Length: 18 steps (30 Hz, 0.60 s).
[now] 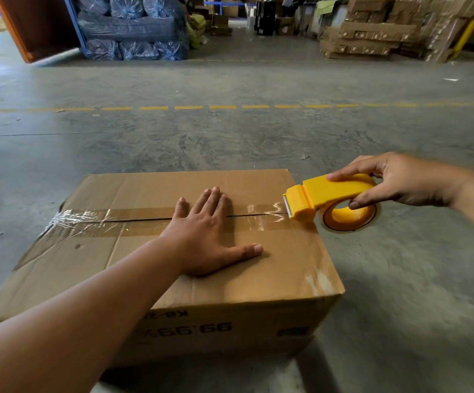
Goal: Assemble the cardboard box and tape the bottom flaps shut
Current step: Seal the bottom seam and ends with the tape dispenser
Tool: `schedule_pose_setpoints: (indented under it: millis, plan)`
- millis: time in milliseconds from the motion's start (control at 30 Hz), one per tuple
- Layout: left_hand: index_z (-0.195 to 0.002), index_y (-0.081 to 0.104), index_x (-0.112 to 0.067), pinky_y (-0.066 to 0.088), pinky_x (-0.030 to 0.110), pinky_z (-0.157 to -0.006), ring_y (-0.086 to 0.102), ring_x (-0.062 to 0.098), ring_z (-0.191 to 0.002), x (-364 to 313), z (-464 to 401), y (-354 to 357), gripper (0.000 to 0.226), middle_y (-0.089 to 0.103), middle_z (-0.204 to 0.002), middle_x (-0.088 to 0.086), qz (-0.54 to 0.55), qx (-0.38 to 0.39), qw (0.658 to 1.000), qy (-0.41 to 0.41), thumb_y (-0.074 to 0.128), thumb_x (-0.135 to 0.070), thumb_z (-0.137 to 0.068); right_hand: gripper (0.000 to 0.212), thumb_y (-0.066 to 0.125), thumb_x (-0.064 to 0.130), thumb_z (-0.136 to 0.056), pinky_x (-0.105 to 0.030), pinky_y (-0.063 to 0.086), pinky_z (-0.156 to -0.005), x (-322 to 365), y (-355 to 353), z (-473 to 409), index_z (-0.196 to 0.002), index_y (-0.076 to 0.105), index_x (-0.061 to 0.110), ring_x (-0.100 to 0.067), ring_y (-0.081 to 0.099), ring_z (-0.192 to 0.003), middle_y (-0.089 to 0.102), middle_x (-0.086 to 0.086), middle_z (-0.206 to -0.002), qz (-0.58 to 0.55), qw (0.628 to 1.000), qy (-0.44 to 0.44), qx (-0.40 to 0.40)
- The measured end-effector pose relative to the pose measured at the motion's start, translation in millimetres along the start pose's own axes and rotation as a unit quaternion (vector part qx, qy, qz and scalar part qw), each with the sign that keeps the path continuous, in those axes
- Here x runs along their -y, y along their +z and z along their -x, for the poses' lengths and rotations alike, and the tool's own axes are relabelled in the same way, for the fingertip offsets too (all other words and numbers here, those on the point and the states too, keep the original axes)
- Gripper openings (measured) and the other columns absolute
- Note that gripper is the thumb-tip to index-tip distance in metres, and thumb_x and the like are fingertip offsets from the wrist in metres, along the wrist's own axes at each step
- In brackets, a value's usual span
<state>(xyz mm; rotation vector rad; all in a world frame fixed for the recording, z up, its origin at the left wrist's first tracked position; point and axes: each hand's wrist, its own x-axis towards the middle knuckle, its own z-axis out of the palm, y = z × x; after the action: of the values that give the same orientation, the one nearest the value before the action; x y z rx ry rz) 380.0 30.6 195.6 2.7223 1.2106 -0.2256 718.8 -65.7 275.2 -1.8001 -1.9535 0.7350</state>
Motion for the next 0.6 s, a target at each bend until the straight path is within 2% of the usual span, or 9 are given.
schedule_pose_setpoints:
  millis: [233, 367, 433, 600]
  plan:
    - [-0.157, -0.02, -0.02, -0.008, 0.054, -0.123, -0.027, 0.013, -0.148, 1, 0, 1, 0.131, -0.027, -0.163, -0.001, -0.003, 0.005, 1.0, 0.0, 0.01, -0.104, -0.061, 0.071, 0.077, 0.072, -0.043, -0.021, 0.039, -0.095, -6, 1, -4, -0.11, 0.065, 0.056, -0.007, 0.057, -0.107, 0.061, 0.018, -0.108, 0.017, 1.0, -0.003, 0.008]
    - [-0.157, -0.02, -0.02, -0.008, 0.054, -0.123, -0.028, 0.014, -0.148, 1, -2, 1, 0.131, -0.027, -0.163, -0.001, -0.005, 0.007, 1.0, 0.0, 0.01, -0.104, -0.061, 0.054, 0.084, 0.052, -0.06, -0.027, 0.039, -0.097, -2, 1, -5, -0.109, 0.064, 0.056, -0.011, 0.058, -0.107, 0.061, 0.009, -0.111, 0.021, 1.0, -0.011, 0.001]
    - [-0.157, -0.02, -0.02, -0.008, 0.054, -0.123, -0.028, 0.014, -0.148, 1, -3, 1, 0.131, -0.027, -0.163, -0.001, -0.004, 0.008, 1.0, 0.001, 0.009, -0.104, -0.06, 0.057, 0.081, 0.043, -0.057, -0.028, 0.039, -0.097, 2, -1, -7, -0.109, 0.063, 0.058, -0.011, 0.057, -0.107, 0.061, 0.007, -0.113, 0.04, 0.999, -0.009, 0.004]
    - [-0.157, -0.018, -0.018, -0.006, 0.056, -0.123, -0.024, 0.016, -0.15, -2, -2, -5, 0.134, -0.025, -0.164, 0.002, -0.013, 0.021, 1.0, -0.007, 0.01, -0.104, -0.059, 0.059, 0.077, 0.053, -0.052, -0.034, 0.04, -0.102, 11, -5, -13, -0.108, 0.059, 0.063, -0.011, 0.055, -0.108, 0.058, 0.01, -0.115, 0.084, 0.996, 0.004, 0.029]
